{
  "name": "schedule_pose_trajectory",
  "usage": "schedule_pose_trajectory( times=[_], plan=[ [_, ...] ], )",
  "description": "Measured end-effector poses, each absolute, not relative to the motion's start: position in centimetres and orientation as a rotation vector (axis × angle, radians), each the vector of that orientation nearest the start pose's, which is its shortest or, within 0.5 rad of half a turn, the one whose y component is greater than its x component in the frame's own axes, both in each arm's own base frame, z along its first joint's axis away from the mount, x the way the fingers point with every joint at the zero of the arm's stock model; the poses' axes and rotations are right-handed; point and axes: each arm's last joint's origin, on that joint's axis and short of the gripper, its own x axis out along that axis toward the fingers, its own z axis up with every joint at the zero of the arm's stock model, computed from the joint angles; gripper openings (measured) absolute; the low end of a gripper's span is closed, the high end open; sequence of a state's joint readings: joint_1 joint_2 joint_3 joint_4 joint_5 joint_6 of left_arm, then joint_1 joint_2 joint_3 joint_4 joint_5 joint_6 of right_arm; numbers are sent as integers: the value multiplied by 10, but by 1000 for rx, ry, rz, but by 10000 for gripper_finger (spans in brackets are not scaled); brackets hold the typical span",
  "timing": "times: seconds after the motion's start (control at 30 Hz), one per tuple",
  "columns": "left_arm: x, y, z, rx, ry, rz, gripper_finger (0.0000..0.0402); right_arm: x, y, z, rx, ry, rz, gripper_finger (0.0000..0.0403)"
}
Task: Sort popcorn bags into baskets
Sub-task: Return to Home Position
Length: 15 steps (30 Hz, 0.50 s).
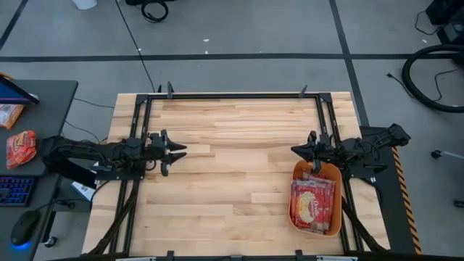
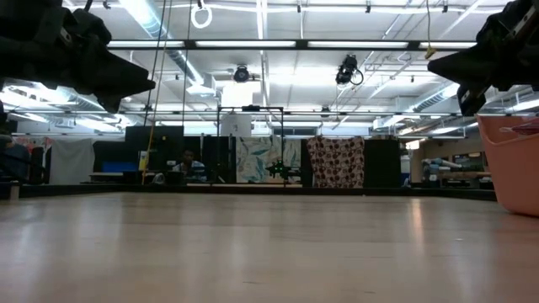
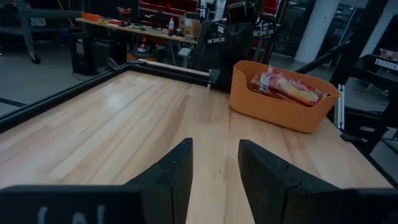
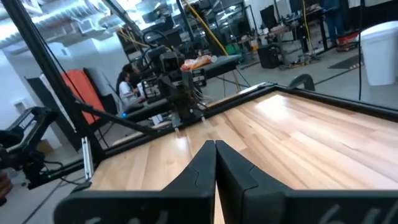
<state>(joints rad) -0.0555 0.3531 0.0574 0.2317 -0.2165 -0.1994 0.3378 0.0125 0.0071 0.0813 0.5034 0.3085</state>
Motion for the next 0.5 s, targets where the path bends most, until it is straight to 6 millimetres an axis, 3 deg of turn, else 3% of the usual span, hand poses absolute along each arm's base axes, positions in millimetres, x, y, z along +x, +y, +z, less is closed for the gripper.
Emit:
schedule_pose_trajectory(
  times=[0.17, 0.33, 0.5],
  plan=[
    [120, 0, 172, -181, 71, 169, 132, 94, 18, 172, 315, -85, -167, 9],
    [120, 0, 172, -176, 78, 170, 132, 93, 18, 172, 129, -70, -182, 19],
    [120, 0, 172, -173, 76, 169, 132, 94, 18, 172, 69, -63, -184, 24]
  ],
)
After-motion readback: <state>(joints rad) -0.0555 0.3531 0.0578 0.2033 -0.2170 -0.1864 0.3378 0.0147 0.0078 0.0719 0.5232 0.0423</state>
